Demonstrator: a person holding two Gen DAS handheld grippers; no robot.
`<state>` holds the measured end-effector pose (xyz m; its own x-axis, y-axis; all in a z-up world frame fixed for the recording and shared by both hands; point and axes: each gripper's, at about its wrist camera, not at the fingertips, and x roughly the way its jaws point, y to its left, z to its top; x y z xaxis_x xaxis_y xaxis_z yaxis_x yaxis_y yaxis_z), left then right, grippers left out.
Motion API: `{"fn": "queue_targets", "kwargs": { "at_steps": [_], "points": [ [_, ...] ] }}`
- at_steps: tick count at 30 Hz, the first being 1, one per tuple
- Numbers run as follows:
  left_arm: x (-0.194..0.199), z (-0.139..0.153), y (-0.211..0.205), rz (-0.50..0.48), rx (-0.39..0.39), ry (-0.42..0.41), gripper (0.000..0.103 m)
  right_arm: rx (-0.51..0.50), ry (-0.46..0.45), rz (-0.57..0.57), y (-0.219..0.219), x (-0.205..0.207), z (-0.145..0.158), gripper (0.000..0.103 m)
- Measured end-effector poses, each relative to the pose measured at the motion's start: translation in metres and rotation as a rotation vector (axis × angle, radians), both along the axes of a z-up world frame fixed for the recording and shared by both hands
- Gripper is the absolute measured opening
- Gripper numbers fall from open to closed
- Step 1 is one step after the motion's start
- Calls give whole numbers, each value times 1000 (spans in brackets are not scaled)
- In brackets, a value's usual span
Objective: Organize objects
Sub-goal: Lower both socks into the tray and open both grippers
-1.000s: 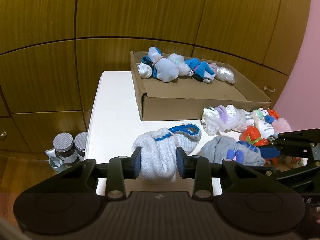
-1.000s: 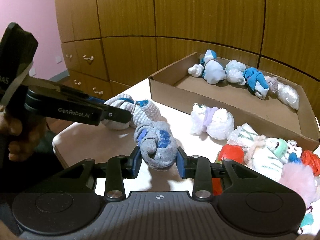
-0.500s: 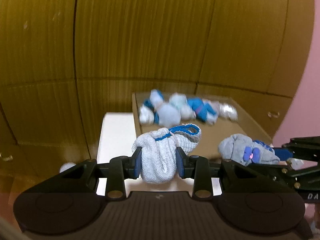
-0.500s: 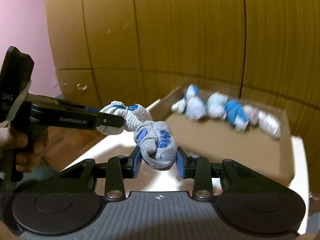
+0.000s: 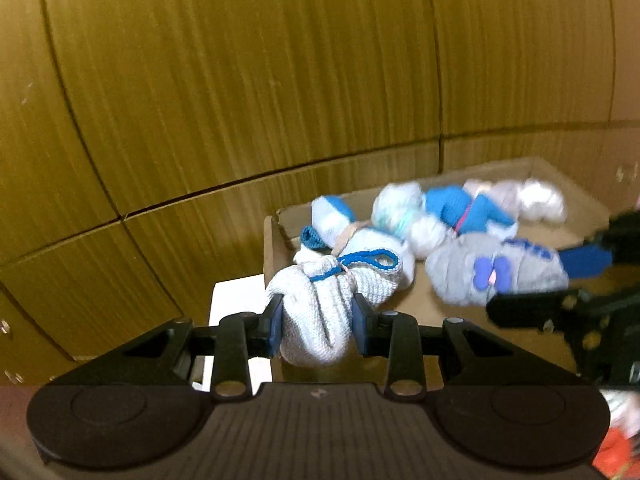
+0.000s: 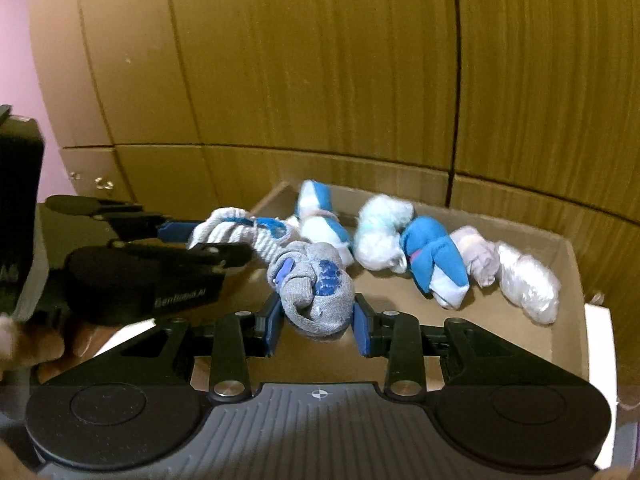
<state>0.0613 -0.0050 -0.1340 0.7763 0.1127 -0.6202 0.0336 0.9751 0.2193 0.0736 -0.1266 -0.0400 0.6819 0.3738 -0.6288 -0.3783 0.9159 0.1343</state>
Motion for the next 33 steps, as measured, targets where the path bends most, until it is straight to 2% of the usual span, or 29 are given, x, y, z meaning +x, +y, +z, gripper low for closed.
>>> {"fn": "queue_targets", "kwargs": {
  "at_steps": [5, 9, 11, 13, 15, 20, 26, 33],
  "points": [
    [7, -10, -7, -25, 86, 2, 34, -1, 43, -2, 2, 16, -18, 43],
    [6, -11, -8, -49, 105, 11, 41, -3, 62, 3, 10, 19, -22, 43],
    [4, -10, -5, -56, 84, 14, 42, -1, 68, 5, 10, 21, -23, 43],
    [3, -7, -2, -56, 70, 13, 50, -6, 75, 6, 12, 23, -25, 43],
    [0, -2, 1, -55, 64, 13, 61, -10, 85, 6, 12, 25, -27, 43],
    [-16, 14, 11, -47, 17, -11, 75, -6, 108, 4, 14, 34, -30, 43],
    [-39, 25, 31, 0, -96, -39, 79, -15, 122, 20, 31, 41, -33, 43],
    [-51, 15, 41, 41, -146, -1, 80, -91, 117, 48, 55, 41, -33, 46]
  ]
}}
